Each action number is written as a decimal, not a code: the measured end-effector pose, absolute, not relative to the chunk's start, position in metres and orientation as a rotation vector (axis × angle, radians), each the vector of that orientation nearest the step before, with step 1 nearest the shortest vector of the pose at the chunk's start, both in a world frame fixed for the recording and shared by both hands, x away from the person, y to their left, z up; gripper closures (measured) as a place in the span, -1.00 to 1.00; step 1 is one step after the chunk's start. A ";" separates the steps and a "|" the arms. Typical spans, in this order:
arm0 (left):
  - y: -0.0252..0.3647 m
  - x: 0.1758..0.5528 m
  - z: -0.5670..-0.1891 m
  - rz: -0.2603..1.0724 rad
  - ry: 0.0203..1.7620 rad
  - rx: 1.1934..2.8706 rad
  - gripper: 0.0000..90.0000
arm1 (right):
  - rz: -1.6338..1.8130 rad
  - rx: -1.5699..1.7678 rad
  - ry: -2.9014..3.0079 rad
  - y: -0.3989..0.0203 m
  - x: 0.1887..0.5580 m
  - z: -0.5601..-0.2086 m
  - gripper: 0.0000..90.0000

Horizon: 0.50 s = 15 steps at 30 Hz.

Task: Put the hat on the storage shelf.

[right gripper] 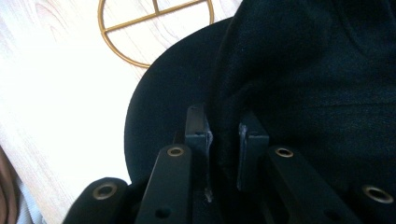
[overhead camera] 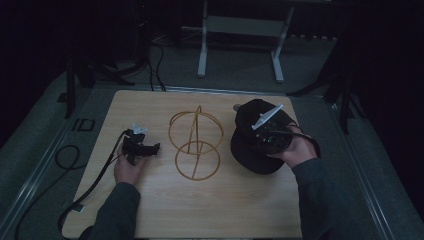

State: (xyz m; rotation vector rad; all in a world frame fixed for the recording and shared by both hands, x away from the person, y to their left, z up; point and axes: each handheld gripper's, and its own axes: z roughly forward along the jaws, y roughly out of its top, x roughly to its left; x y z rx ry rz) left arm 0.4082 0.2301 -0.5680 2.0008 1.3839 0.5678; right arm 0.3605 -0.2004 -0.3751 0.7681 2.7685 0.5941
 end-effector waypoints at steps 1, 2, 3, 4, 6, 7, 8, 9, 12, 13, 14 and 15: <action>0.230 0.408 -0.568 0.568 1.384 2.000 -0.69 | 0.594 0.768 2.769 -0.200 0.361 -0.375 0.75; 0.230 0.408 -0.568 0.568 1.384 2.000 -0.69 | 0.594 0.762 2.768 -0.200 0.360 -0.373 0.75; 0.230 0.408 -0.568 0.567 1.384 2.001 -0.69 | 0.594 0.762 2.768 -0.200 0.360 -0.373 0.75; 0.230 0.408 -0.568 0.568 1.384 2.001 -0.69 | 0.586 0.758 2.771 -0.200 0.360 -0.370 0.75; 0.230 0.408 -0.568 0.568 1.384 2.001 -0.69 | 0.580 0.751 2.779 -0.200 0.360 -0.369 0.75; 0.230 0.408 -0.568 0.568 1.384 2.001 -0.69 | 0.573 0.746 2.783 -0.199 0.359 -0.368 0.75; 0.230 0.408 -0.568 0.568 1.384 2.001 -0.69 | 0.571 0.740 2.787 -0.199 0.359 -0.367 0.75; 0.230 0.408 -0.568 0.568 1.384 2.001 -0.69 | 0.571 0.736 2.791 -0.199 0.358 -0.366 0.75; 0.230 0.408 -0.568 0.568 1.383 2.003 -0.69 | 0.583 0.720 2.786 -0.198 0.357 -0.362 0.75; 0.230 0.408 -0.568 0.568 1.383 2.003 -0.69 | 0.583 0.720 2.786 -0.198 0.357 -0.362 0.75; 0.230 0.408 -0.568 0.568 1.383 2.004 -0.69 | 0.584 0.715 2.788 -0.198 0.357 -0.361 0.75; 0.230 0.408 -0.568 0.568 1.383 2.004 -0.69 | 0.588 0.715 2.790 -0.198 0.357 -0.360 0.75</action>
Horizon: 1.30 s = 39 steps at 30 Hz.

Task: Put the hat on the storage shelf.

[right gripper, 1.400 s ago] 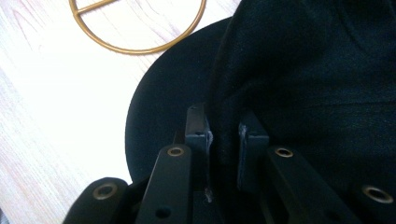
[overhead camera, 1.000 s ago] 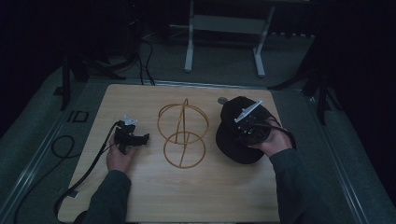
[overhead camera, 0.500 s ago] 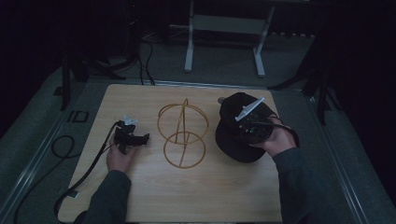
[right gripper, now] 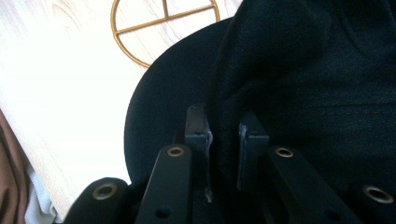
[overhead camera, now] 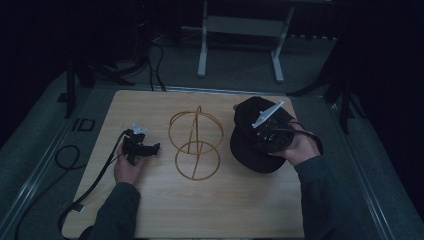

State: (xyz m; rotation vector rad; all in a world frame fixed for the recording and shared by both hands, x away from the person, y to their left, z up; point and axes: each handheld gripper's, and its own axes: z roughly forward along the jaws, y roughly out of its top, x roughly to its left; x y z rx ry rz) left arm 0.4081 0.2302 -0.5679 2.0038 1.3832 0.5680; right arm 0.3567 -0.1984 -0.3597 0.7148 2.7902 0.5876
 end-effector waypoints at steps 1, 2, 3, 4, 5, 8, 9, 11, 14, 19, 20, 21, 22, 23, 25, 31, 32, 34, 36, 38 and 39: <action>0.230 0.408 -0.568 0.568 1.383 2.003 -0.69 | 0.588 0.708 2.796 -0.198 0.357 -0.359 0.75; 0.230 0.408 -0.568 0.568 1.383 2.003 -0.69 | 0.585 0.696 2.803 -0.198 0.356 -0.357 0.75; 0.230 0.408 -0.568 0.568 1.383 2.003 -0.69 | 0.587 0.687 2.807 -0.198 0.355 -0.356 0.75; 0.230 0.408 -0.568 0.568 1.383 2.004 -0.69 | 0.589 0.685 2.806 -0.198 0.355 -0.355 0.75; 0.230 0.408 -0.568 0.568 1.383 2.004 -0.69 | 0.588 0.678 2.807 -0.198 0.354 -0.355 0.75; 0.230 0.408 -0.568 0.568 1.383 2.003 -0.69 | 0.591 0.666 2.809 -0.197 0.354 -0.352 0.75; 0.230 0.408 -0.568 0.568 1.383 2.003 -0.69 | 0.591 0.666 2.809 -0.197 0.354 -0.352 0.75; 0.230 0.408 -0.568 0.568 1.384 2.000 -0.69 | 0.587 0.654 2.817 -0.196 0.354 -0.348 0.75; 0.230 0.408 -0.568 0.567 1.384 2.000 -0.69 | 0.597 0.638 2.817 -0.196 0.353 -0.344 0.75; 0.230 0.408 -0.568 0.569 1.383 2.001 -0.69 | 0.606 0.627 2.814 -0.195 0.352 -0.338 0.75; 0.230 0.408 -0.568 0.569 1.382 2.002 -0.69 | 0.606 0.620 2.815 -0.194 0.352 -0.337 0.75; 0.230 0.408 -0.568 0.569 1.383 2.001 -0.69 | 0.604 0.616 2.819 -0.193 0.352 -0.336 0.75; 0.230 0.408 -0.568 0.569 1.382 2.002 -0.69 | 0.603 0.604 2.822 -0.193 0.352 -0.334 0.75; 0.230 0.408 -0.568 0.568 1.383 2.002 -0.69 | 0.606 0.600 2.824 -0.192 0.352 -0.332 0.75; 0.230 0.408 -0.568 0.569 1.383 2.001 -0.69 | 0.605 0.595 2.823 -0.191 0.351 -0.331 0.75; 0.230 0.408 -0.568 0.568 1.383 2.002 -0.69 | 0.609 0.566 2.823 -0.187 0.351 -0.323 0.75; 0.230 0.408 -0.568 0.569 1.383 2.001 -0.69 | 0.609 0.566 2.823 -0.187 0.351 -0.323 0.75; 0.230 0.408 -0.568 0.568 1.383 2.002 -0.69 | 0.612 0.557 2.821 -0.186 0.351 -0.321 0.75; 0.230 0.408 -0.568 0.569 1.383 2.002 -0.69 | 0.619 0.553 2.818 -0.185 0.351 -0.320 0.75; 0.230 0.408 -0.568 0.568 1.382 2.002 -0.69 | 0.622 0.549 2.816 -0.185 0.351 -0.317 0.75; 0.230 0.408 -0.568 0.568 1.382 2.002 -0.69 | 0.623 0.548 2.815 -0.185 0.351 -0.316 0.75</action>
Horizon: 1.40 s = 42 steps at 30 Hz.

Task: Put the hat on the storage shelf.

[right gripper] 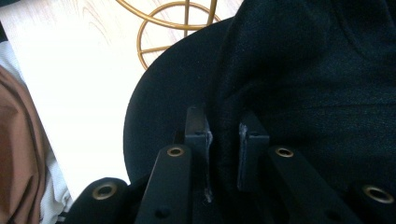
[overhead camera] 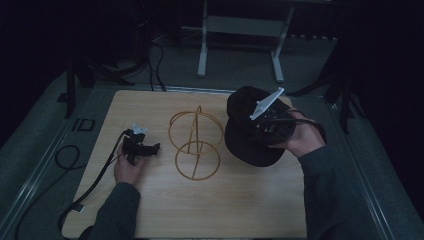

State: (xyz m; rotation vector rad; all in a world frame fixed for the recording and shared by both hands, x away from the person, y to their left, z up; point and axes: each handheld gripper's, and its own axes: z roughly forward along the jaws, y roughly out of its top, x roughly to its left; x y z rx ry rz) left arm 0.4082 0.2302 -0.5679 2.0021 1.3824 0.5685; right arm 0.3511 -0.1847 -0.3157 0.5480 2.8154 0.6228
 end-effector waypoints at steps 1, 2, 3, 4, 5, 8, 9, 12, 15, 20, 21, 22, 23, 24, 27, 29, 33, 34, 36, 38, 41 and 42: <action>0.230 0.408 -0.568 0.568 1.383 2.001 -0.69 | 0.620 0.545 2.813 -0.185 0.351 -0.314 0.75; 0.230 0.408 -0.568 0.568 1.383 2.001 -0.69 | 0.620 0.546 2.813 -0.185 0.351 -0.313 0.75; 0.230 0.408 -0.568 0.568 1.383 2.002 -0.69 | 0.620 0.542 2.812 -0.185 0.351 -0.311 0.75; 0.230 0.408 -0.568 0.569 1.383 2.002 -0.69 | 0.619 0.537 2.811 -0.186 0.350 -0.309 0.75; 0.230 0.408 -0.568 0.569 1.383 2.002 -0.69 | 0.619 0.535 2.807 -0.186 0.350 -0.305 0.75; 0.230 0.408 -0.568 0.568 1.383 2.002 -0.69 | 0.619 0.528 2.806 -0.187 0.349 -0.303 0.75; 0.230 0.408 -0.568 0.569 1.383 2.002 -0.69 | 0.618 0.529 2.809 -0.187 0.349 -0.301 0.75; 0.230 0.408 -0.568 0.568 1.383 2.002 -0.69 | 0.614 0.524 2.815 -0.187 0.350 -0.298 0.75; 0.230 0.408 -0.568 0.568 1.383 2.002 -0.69 | 0.610 0.514 2.814 -0.186 0.350 -0.296 0.75; 0.230 0.408 -0.568 0.569 1.383 2.002 -0.69 | 0.620 0.505 2.815 -0.185 0.350 -0.292 0.75; 0.230 0.408 -0.568 0.569 1.382 2.002 -0.69 | 0.623 0.502 2.812 -0.184 0.350 -0.291 0.75; 0.230 0.408 -0.568 0.569 1.383 2.002 -0.69 | 0.623 0.500 2.813 -0.184 0.350 -0.291 0.75; 0.230 0.408 -0.568 0.568 1.383 2.002 -0.69 | 0.623 0.493 2.813 -0.184 0.350 -0.290 0.75; 0.230 0.408 -0.568 0.568 1.383 2.002 -0.69 | 0.624 0.494 2.813 -0.183 0.349 -0.289 0.75; 0.230 0.408 -0.568 0.568 1.382 2.002 -0.69 | 0.631 0.484 2.813 -0.182 0.349 -0.286 0.75; 0.230 0.408 -0.568 0.568 1.382 2.002 -0.69 | 0.629 0.481 2.813 -0.181 0.349 -0.285 0.75; 0.230 0.408 -0.568 0.569 1.382 2.002 -0.69 | 0.639 0.471 2.817 -0.181 0.349 -0.283 0.75; 0.230 0.408 -0.568 0.569 1.382 2.002 -0.69 | 0.643 0.465 2.819 -0.181 0.349 -0.282 0.75; 0.230 0.408 -0.568 0.569 1.382 2.002 -0.69 | 0.640 0.459 2.820 -0.181 0.349 -0.281 0.75; 0.230 0.408 -0.568 0.569 1.382 2.002 -0.69 | 0.646 0.455 2.820 -0.181 0.349 -0.280 0.75; 0.230 0.408 -0.568 0.568 1.382 2.002 -0.69 | 0.650 0.455 2.819 -0.181 0.349 -0.278 0.75; 0.230 0.408 -0.568 0.569 1.382 2.002 -0.69 | 0.652 0.455 2.818 -0.181 0.350 -0.278 0.75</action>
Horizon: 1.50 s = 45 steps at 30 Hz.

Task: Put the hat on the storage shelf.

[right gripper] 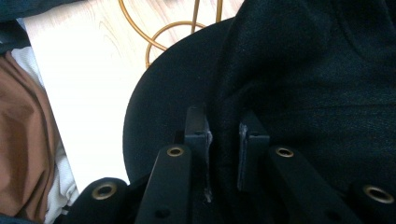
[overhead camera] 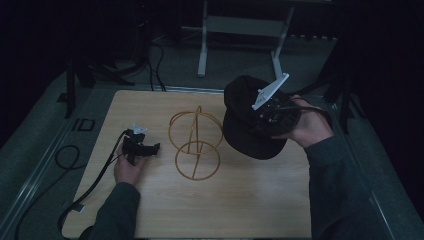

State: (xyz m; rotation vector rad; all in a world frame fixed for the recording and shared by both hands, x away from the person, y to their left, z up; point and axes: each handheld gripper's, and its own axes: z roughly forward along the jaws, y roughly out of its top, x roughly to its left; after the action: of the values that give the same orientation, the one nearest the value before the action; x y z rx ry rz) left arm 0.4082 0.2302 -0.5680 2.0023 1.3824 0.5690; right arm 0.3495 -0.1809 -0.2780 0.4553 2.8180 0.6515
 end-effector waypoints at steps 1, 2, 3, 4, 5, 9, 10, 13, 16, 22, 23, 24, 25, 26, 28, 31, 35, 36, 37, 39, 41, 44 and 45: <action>0.230 0.408 -0.568 0.568 1.382 2.002 -0.69 | 0.649 0.453 2.817 -0.181 0.350 -0.277 0.75; 0.230 0.408 -0.568 0.568 1.382 2.002 -0.69 | 0.648 0.449 2.818 -0.181 0.350 -0.277 0.75; 0.230 0.408 -0.568 0.569 1.382 2.002 -0.69 | 0.648 0.449 2.819 -0.180 0.349 -0.276 0.75; 0.230 0.408 -0.568 0.569 1.383 2.001 -0.69 | 0.650 0.447 2.819 -0.180 0.349 -0.276 0.75; 0.230 0.408 -0.568 0.569 1.382 2.002 -0.69 | 0.656 0.442 2.817 -0.180 0.349 -0.275 0.75; 0.230 0.408 -0.568 0.569 1.383 2.002 -0.69 | 0.653 0.435 2.820 -0.179 0.349 -0.274 0.75; 0.230 0.408 -0.568 0.569 1.383 2.001 -0.69 | 0.657 0.431 2.820 -0.178 0.349 -0.274 0.75; 0.230 0.408 -0.568 0.569 1.382 2.003 -0.69 | 0.655 0.426 2.820 -0.178 0.349 -0.272 0.75; 0.230 0.408 -0.568 0.569 1.383 2.002 -0.69 | 0.657 0.422 2.818 -0.177 0.349 -0.271 0.75; 0.230 0.408 -0.568 0.569 1.383 2.001 -0.69 | 0.656 0.403 2.820 -0.174 0.348 -0.269 0.75; 0.230 0.408 -0.568 0.570 1.383 2.001 -0.69 | 0.656 0.403 2.821 -0.173 0.348 -0.269 0.75; 0.230 0.408 -0.568 0.569 1.383 2.002 -0.69 | 0.656 0.399 2.822 -0.173 0.348 -0.268 0.75; 0.230 0.408 -0.568 0.569 1.383 2.001 -0.69 | 0.655 0.399 2.823 -0.172 0.348 -0.268 0.75; 0.230 0.408 -0.568 0.569 1.383 2.001 -0.69 | 0.656 0.398 2.823 -0.171 0.348 -0.267 0.75; 0.230 0.408 -0.568 0.570 1.383 2.001 -0.69 | 0.656 0.390 2.821 -0.170 0.348 -0.266 0.75; 0.230 0.408 -0.568 0.569 1.382 2.002 -0.69 | 0.657 0.382 2.823 -0.168 0.348 -0.265 0.75; 0.230 0.408 -0.568 0.569 1.383 2.001 -0.69 | 0.661 0.377 2.820 -0.167 0.347 -0.263 0.75; 0.230 0.408 -0.568 0.570 1.383 2.001 -0.69 | 0.660 0.374 2.823 -0.166 0.347 -0.263 0.75; 0.230 0.408 -0.568 0.569 1.383 2.001 -0.69 | 0.661 0.369 2.822 -0.166 0.347 -0.262 0.75; 0.230 0.408 -0.568 0.570 1.383 2.001 -0.69 | 0.662 0.365 2.824 -0.165 0.347 -0.262 0.75; 0.230 0.408 -0.568 0.569 1.383 2.002 -0.69 | 0.665 0.359 2.825 -0.164 0.346 -0.262 0.75; 0.230 0.408 -0.568 0.570 1.383 2.001 -0.69 | 0.669 0.359 2.826 -0.163 0.346 -0.262 0.74; 0.230 0.408 -0.568 0.570 1.382 2.003 -0.69 | 0.672 0.357 2.827 -0.163 0.346 -0.262 0.74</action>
State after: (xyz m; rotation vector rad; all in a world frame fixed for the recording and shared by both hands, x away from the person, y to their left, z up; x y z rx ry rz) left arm 0.4084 0.2301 -0.5679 2.0026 1.3821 0.5696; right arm 0.3464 -0.1625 -0.2617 0.3572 2.8270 0.6722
